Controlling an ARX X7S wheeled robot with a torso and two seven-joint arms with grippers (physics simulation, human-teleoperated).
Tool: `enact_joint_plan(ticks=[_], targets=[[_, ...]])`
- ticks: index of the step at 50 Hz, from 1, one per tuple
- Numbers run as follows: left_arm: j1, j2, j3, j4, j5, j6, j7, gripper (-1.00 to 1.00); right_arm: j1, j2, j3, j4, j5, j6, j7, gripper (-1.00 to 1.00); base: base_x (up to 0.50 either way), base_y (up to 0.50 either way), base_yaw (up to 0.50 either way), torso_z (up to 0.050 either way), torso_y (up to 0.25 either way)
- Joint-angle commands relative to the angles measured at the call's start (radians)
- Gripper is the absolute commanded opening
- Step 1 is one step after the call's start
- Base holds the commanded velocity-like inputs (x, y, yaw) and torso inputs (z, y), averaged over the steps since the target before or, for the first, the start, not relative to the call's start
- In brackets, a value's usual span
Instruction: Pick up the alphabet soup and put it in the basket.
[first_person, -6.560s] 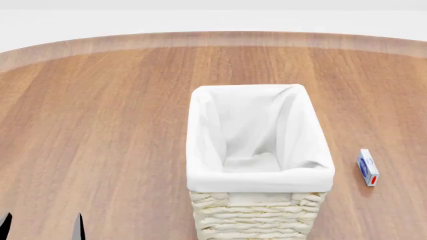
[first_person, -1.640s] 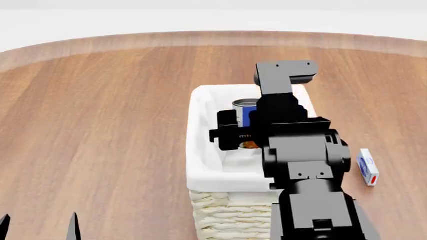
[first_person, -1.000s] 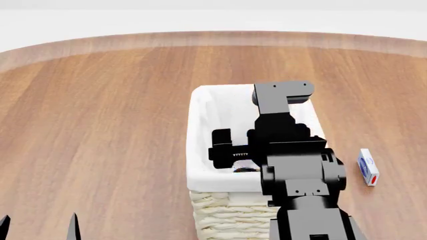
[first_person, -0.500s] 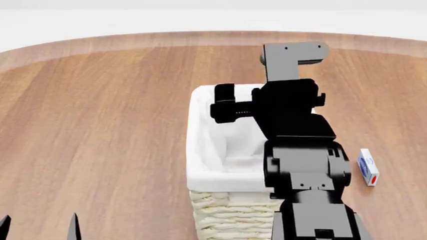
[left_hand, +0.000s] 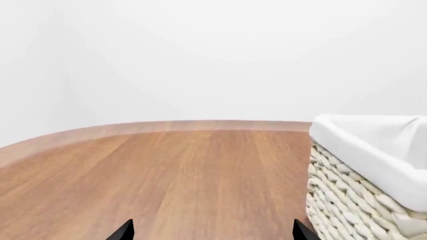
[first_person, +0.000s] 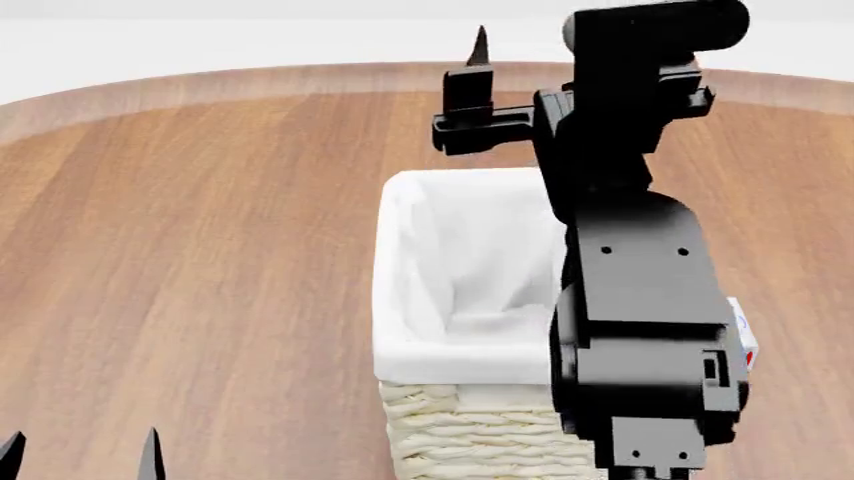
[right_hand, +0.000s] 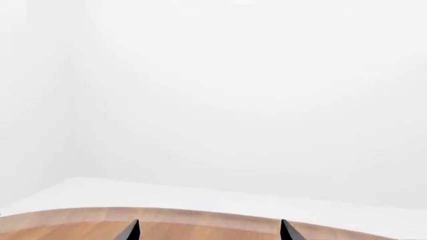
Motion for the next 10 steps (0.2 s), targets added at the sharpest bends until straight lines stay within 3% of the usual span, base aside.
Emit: enact_joint_plan(ticks=[1,10], targets=[[0.004,-0.004,0.003,0.011,0.001,-0.001,-0.005,1.0,-0.266,0.037,0.006,-0.594,0.044,0.175,0.02,1.0,0.0,0.0,0.0,0.0,0.0],[0.008,-0.007,0.004,0.019,0.0,0.0,-0.009,1.0,-0.458,0.044,0.038,-0.897,0.101,0.237,0.046,1.0,0.0,0.0,0.0,0.0,0.0]])
